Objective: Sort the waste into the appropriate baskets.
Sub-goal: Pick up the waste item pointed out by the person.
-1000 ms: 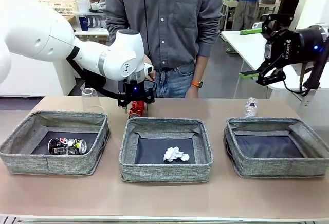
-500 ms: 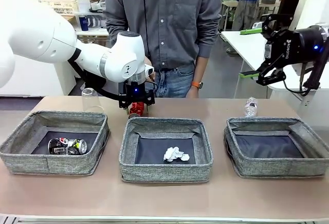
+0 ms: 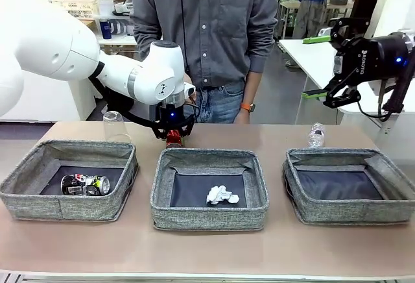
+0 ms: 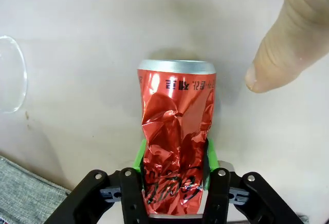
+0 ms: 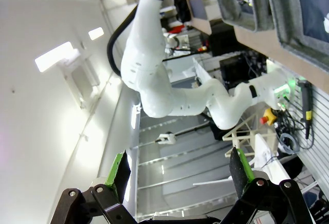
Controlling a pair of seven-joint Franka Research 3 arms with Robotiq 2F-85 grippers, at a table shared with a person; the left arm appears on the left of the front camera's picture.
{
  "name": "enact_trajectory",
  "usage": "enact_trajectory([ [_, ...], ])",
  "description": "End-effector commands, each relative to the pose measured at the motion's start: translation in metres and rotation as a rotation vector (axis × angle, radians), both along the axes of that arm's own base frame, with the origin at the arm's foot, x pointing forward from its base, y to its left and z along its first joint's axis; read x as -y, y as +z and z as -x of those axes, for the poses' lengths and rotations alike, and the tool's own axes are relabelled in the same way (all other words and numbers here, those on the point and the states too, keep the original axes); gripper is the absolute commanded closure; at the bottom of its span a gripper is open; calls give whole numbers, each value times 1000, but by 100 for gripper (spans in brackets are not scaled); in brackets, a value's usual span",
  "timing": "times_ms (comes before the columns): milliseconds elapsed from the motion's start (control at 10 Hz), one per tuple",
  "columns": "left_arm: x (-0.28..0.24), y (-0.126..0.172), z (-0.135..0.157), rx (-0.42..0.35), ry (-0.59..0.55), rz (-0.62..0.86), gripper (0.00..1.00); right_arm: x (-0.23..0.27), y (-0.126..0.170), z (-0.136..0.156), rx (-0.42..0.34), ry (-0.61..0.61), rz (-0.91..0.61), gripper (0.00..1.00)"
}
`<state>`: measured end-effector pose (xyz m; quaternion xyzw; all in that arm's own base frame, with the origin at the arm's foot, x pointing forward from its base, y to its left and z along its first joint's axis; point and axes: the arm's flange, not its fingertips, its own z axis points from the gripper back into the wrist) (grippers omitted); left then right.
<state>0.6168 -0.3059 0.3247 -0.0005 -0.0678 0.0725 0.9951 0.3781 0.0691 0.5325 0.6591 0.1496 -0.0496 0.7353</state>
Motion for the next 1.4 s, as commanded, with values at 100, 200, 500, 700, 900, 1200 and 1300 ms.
enact_trajectory([
  [100,-1,3,2,1,-9,-45,100,2,2,-1,9,9,1,0],
  [200,-1,4,4,-3,-13,-51,100,2,2,-1,9,9,1,0],
  [500,-4,17,19,-35,24,-57,100,2,2,-1,9,9,1,0],
  [700,-21,56,43,-52,111,-29,100,2,2,-1,9,9,1,0],
  [900,-43,101,71,5,150,-28,100,2,2,-1,9,9,1,0],
  [1200,-63,156,109,-57,19,-3,100,2,2,-1,9,9,1,0],
  [1300,-65,172,126,-130,-29,45,100,2,2,-1,9,9,1,0],
])
